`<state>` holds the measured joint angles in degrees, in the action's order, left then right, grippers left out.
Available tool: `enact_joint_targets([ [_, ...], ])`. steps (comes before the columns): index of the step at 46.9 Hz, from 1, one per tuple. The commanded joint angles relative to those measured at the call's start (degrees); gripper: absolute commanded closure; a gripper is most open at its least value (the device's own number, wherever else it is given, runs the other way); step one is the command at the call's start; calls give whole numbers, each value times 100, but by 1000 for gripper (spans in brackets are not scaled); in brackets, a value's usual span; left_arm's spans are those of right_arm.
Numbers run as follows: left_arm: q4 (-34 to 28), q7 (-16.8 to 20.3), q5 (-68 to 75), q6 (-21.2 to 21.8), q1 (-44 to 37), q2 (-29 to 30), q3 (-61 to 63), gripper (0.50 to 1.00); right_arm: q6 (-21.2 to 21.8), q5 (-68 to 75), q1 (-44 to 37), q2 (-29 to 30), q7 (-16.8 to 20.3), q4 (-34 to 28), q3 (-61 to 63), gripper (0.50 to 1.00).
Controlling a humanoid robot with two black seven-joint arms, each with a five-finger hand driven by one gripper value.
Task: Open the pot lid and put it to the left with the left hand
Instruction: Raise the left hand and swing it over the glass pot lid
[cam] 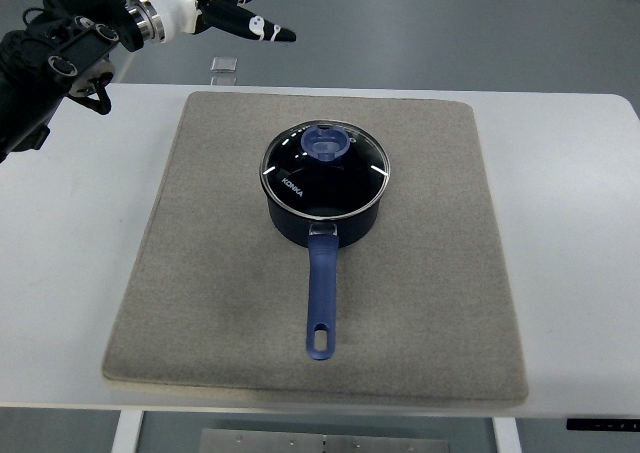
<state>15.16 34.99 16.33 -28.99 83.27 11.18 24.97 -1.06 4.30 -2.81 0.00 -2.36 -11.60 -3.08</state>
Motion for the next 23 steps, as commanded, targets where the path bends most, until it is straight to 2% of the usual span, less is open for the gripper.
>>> enact_joint_targets([
  [1, 13, 1, 720, -37, 233, -19, 52, 510, 0, -8, 0, 0, -2, 0, 0, 585],
  [11, 303, 1, 2355, -90, 743, -46, 60, 510, 0, 1, 0, 0, -2, 0, 0, 585],
  [23, 1260, 1, 3490, -90, 1051, -37, 69, 510, 0, 1, 0, 0, -2, 0, 0, 585],
])
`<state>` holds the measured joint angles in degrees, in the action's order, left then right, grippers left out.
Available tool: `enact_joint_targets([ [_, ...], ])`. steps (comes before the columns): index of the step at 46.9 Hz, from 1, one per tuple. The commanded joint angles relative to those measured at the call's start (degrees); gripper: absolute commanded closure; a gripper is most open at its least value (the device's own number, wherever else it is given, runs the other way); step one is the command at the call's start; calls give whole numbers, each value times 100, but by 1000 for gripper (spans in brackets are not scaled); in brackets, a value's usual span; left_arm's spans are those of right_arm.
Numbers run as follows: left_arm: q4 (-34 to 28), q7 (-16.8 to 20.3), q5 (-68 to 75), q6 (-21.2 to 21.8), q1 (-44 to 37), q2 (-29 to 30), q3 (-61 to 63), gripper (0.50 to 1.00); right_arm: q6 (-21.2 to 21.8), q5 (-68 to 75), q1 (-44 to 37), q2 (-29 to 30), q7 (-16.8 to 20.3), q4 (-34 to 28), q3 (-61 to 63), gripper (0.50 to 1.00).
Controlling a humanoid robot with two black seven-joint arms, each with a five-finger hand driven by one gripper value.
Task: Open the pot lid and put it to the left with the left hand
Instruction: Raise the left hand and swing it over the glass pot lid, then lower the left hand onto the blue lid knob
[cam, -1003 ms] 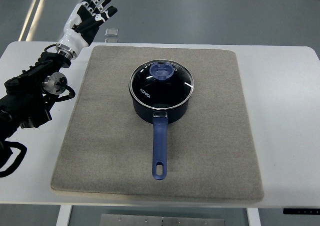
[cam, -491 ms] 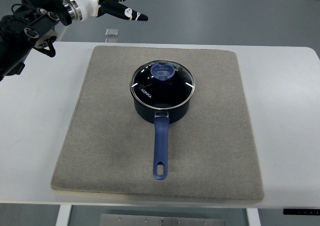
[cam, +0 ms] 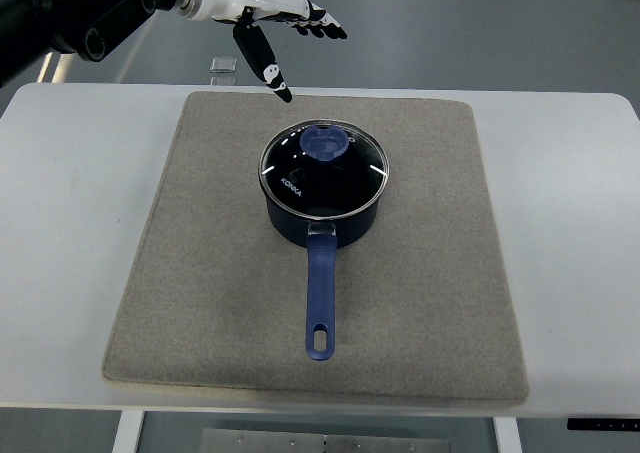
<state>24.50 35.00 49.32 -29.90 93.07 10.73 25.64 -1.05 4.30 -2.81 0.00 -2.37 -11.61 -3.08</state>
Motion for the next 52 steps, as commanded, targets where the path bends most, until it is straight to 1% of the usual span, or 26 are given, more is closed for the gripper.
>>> enact_joint_targets([
  [1, 441, 0, 262, 10, 97, 34, 2, 510, 0, -8, 0, 0, 0, 0, 0, 585],
  [6, 995, 0, 675, 45, 177, 113, -6, 512, 0, 1, 0, 0, 0, 0, 0, 585],
  [12, 1268, 0, 1027, 186, 247, 201, -24, 512, 0, 1, 0, 0, 0, 0, 0, 585],
  [19, 1356, 0, 1668, 879, 273, 201, -33, 516, 0, -8, 0, 0, 0, 0, 0, 585],
  [23, 1356, 0, 1792, 1056, 361, 201, -33, 519, 0, -8, 0, 0, 0, 0, 0, 585],
  [32, 1382, 0, 1792, 1074, 423, 166, -33, 519, 0, 1, 0, 0, 0, 0, 0, 585],
  [48, 2006, 0, 2337, 1135, 528, 210, -33, 521, 0, 1, 0, 0, 0, 0, 0, 585],
  [52, 2094, 0, 2468, 1258, 555, 254, -33, 523, 0, 1, 0, 0, 0, 0, 0, 585],
])
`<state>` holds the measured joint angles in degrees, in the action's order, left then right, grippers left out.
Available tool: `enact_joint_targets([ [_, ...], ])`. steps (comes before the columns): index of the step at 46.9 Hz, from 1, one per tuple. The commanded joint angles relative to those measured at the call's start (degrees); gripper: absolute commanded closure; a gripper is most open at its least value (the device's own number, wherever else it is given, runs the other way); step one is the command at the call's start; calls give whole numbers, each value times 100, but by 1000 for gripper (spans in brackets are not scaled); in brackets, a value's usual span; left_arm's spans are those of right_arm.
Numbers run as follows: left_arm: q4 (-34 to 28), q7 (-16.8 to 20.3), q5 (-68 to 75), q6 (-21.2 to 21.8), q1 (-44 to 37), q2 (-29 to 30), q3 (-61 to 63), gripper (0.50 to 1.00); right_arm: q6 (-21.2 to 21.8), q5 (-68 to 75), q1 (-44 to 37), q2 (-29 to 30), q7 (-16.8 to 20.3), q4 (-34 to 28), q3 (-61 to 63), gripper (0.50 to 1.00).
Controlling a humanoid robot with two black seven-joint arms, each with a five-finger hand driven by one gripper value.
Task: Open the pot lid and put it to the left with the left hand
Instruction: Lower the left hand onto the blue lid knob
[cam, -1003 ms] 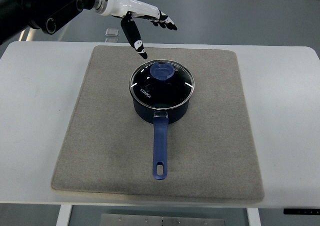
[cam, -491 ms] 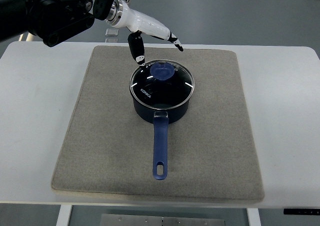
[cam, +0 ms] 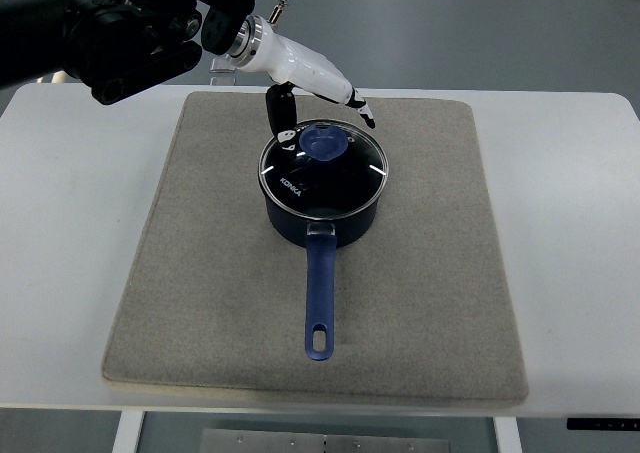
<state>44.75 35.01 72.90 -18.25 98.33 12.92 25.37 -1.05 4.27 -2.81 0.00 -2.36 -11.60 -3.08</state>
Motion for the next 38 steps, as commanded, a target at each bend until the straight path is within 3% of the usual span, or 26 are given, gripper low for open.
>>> enact_joint_targets([
  [1, 87, -1, 145, 146, 37, 44, -5, 523, 0, 3, 0, 0, -1, 0, 0, 585],
  [13, 113, -1, 286, 384, 55, 53, -5, 523, 0, -5, 0, 0, -1, 0, 0, 585],
  [38, 474, -1, 233, 314, -77, 317, 12, 521, 0, 3, 0, 0, -1, 0, 0, 585],
])
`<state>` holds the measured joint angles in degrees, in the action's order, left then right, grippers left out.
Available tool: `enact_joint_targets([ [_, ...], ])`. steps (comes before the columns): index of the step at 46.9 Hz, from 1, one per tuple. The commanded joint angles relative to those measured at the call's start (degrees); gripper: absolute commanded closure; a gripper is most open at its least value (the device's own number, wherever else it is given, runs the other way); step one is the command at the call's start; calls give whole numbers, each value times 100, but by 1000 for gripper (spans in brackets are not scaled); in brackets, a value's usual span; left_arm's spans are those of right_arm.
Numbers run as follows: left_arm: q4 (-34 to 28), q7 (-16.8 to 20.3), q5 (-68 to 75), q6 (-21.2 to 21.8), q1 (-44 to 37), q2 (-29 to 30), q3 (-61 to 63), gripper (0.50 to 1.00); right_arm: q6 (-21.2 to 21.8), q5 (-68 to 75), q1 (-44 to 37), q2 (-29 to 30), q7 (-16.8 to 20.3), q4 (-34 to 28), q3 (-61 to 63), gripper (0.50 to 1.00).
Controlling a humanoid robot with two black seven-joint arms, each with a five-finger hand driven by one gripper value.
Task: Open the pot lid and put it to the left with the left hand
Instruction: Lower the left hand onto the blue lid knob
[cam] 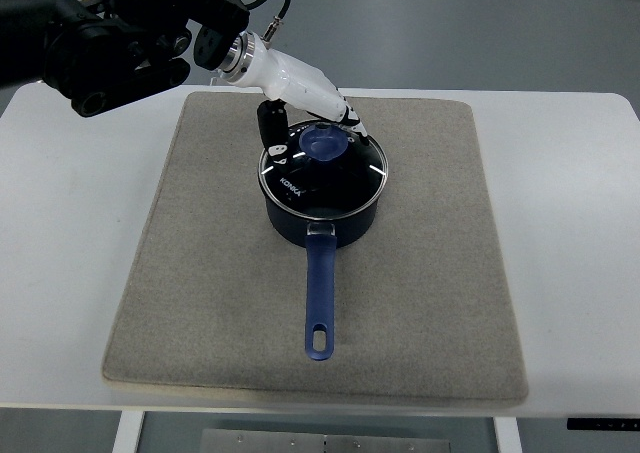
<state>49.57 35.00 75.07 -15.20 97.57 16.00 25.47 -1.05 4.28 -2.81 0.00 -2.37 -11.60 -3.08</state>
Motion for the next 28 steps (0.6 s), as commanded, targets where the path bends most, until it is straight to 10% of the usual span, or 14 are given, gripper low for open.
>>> enact_joint_targets([
  [1, -17, 0, 16, 8, 8, 9, 2, 521, 0, 3, 0, 0, 0, 0, 0, 585],
  [28, -44, 0, 60, 52, -18, 18, 10, 521, 0, 3, 0, 0, 0, 0, 0, 585],
])
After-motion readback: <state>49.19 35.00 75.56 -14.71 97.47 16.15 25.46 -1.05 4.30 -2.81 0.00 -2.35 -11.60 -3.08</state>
